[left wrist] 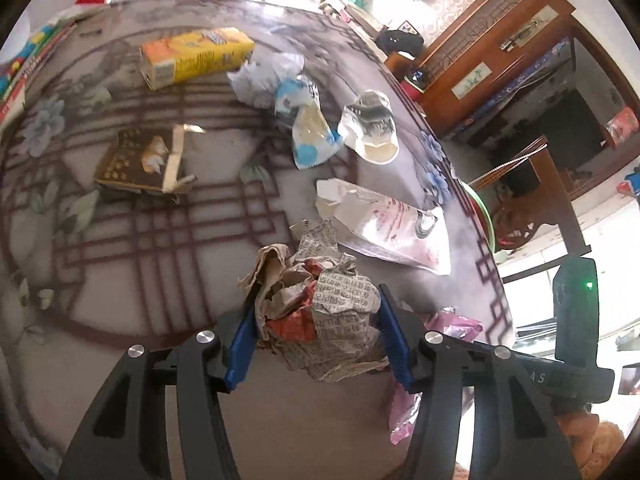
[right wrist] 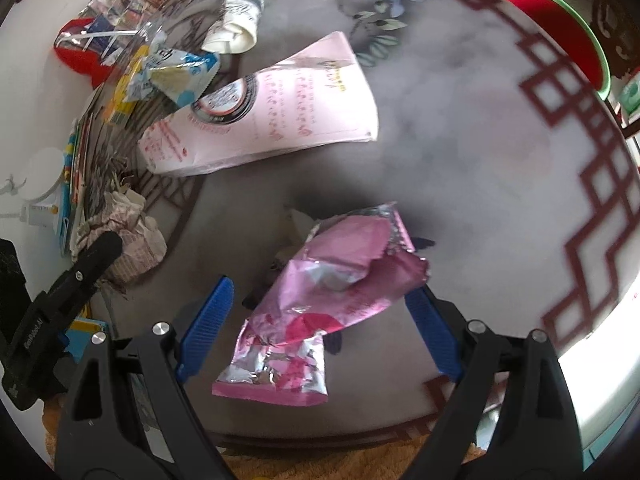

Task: Collect trash
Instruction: 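Grasp the newspaper wad with the left gripper while the right grasps the pink wrapper, then carry the newspaper wad and pink wrapper to the red bucket and release both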

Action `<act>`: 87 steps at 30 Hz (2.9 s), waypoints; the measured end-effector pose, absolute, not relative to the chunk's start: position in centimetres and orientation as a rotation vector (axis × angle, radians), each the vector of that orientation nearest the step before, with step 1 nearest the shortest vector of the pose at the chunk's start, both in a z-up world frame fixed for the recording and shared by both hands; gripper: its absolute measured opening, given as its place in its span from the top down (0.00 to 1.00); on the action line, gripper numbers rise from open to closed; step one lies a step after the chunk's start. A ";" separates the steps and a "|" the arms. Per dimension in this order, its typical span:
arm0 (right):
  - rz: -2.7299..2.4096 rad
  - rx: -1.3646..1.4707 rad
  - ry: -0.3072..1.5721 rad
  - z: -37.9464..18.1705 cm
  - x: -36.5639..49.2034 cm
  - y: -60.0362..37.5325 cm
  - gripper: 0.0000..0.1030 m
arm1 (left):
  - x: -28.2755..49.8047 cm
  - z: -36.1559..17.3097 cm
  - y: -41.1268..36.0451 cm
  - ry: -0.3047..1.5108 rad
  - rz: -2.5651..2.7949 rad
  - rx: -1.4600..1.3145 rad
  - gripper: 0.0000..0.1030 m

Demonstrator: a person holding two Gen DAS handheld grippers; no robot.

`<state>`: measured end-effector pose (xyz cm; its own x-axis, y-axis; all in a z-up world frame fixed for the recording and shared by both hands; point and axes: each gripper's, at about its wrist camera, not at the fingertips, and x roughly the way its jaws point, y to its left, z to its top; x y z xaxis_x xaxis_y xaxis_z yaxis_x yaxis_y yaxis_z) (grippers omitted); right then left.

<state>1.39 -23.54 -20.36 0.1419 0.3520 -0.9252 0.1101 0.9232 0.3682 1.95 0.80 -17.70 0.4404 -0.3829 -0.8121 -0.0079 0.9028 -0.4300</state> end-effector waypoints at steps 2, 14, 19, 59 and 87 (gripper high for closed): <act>0.183 0.388 1.432 -20.6 1.4 -23.4 0.16 | 1.9 -17.4 0.7 1.085 -0.235 -0.382 0.49; 0.220 0.350 1.400 -20.2 1.9 -22.7 0.65 | 2.1 -15.6 0.5 1.030 -0.225 -0.344 0.48; 0.253 0.328 1.332 -18.3 2.2 -22.4 0.75 | 2.4 -14.4 1.1 0.988 -0.211 -0.351 0.48; 0.311 0.179 1.000 -9.2 5.7 -21.5 0.76 | 5.4 -7.7 1.7 0.823 -0.156 -0.291 0.48; 0.295 0.215 0.875 -7.1 12.5 -34.2 0.76 | 10.6 -5.5 -10.4 0.774 -0.108 -0.249 0.48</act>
